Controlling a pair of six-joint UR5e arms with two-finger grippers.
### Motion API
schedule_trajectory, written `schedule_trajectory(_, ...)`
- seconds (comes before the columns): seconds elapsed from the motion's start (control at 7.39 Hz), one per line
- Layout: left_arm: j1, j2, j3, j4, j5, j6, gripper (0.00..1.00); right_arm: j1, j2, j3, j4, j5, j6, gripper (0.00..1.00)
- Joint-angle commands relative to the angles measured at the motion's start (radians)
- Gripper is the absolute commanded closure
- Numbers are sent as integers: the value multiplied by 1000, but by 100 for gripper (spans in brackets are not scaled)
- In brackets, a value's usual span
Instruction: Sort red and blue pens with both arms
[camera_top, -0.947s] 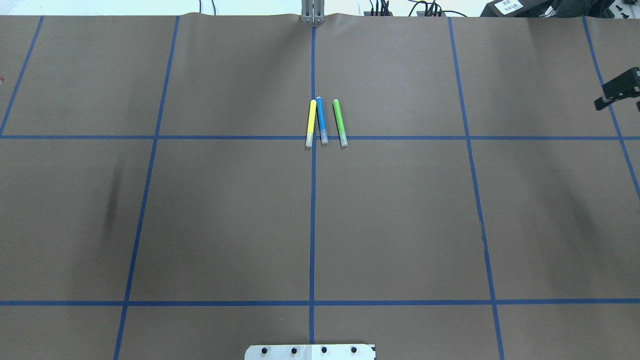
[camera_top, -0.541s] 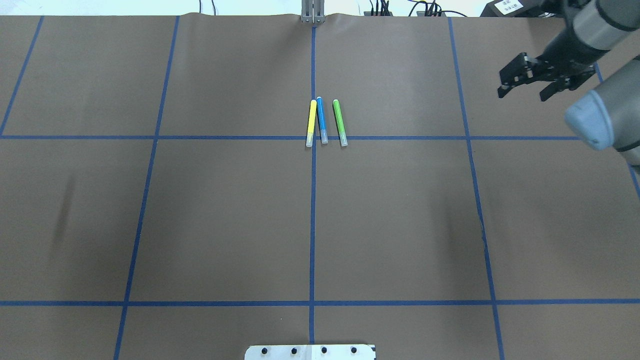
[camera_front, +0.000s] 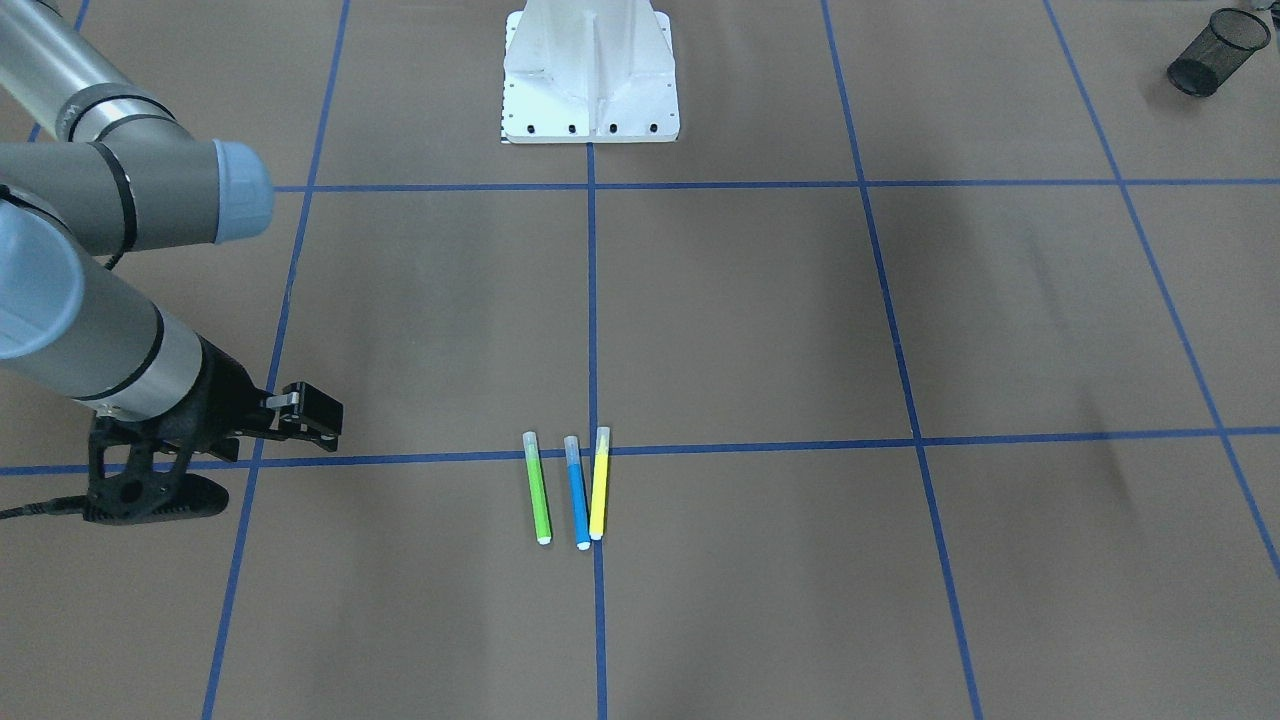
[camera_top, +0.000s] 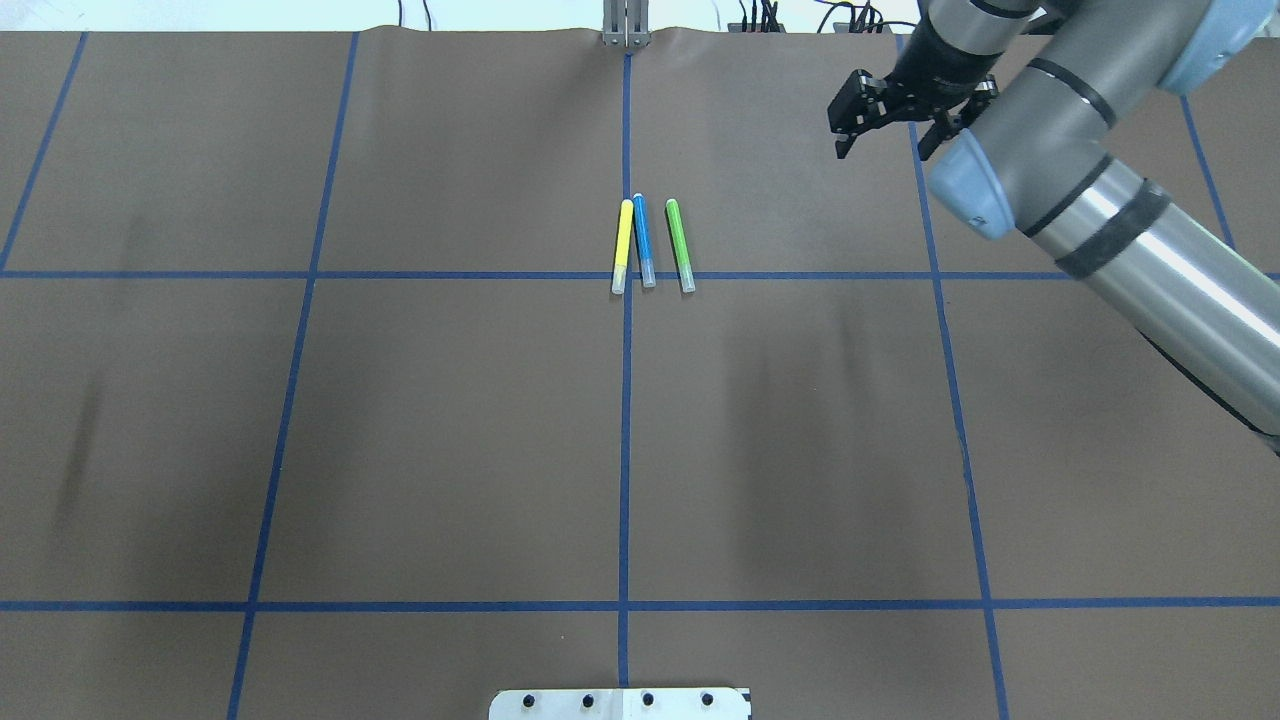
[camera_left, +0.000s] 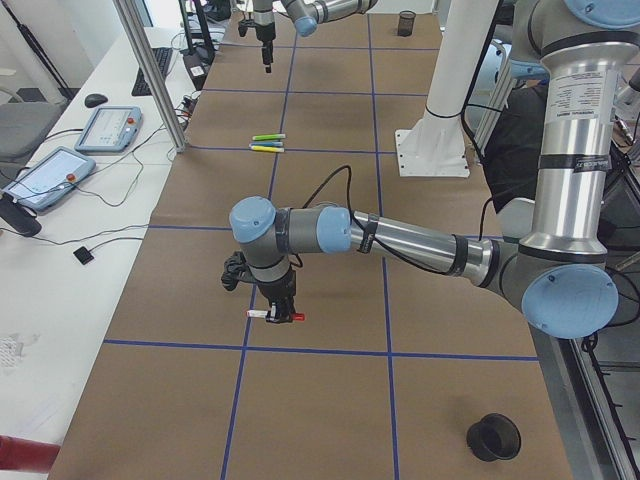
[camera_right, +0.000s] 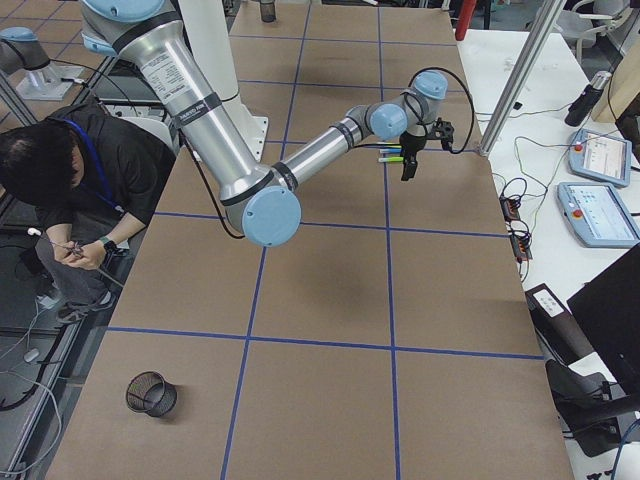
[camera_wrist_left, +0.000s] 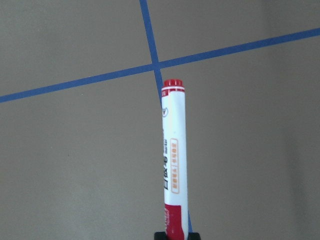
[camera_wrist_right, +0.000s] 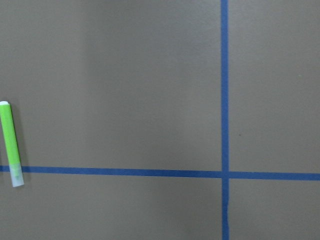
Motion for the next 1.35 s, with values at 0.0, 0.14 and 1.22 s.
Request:
schedule_trajectory(0.0,-3,25,-14,-2,0,1,100,-64,140,-137,35,-84,8,1)
schedule_trajectory(0.14,-3,30,-21,0,0,1,100,-101,209,-188,31,-86,40,2)
schedule_trajectory(1.22,-11,45,-44,3,-3,1,100,-301,383,-469,139,-244,146,38)
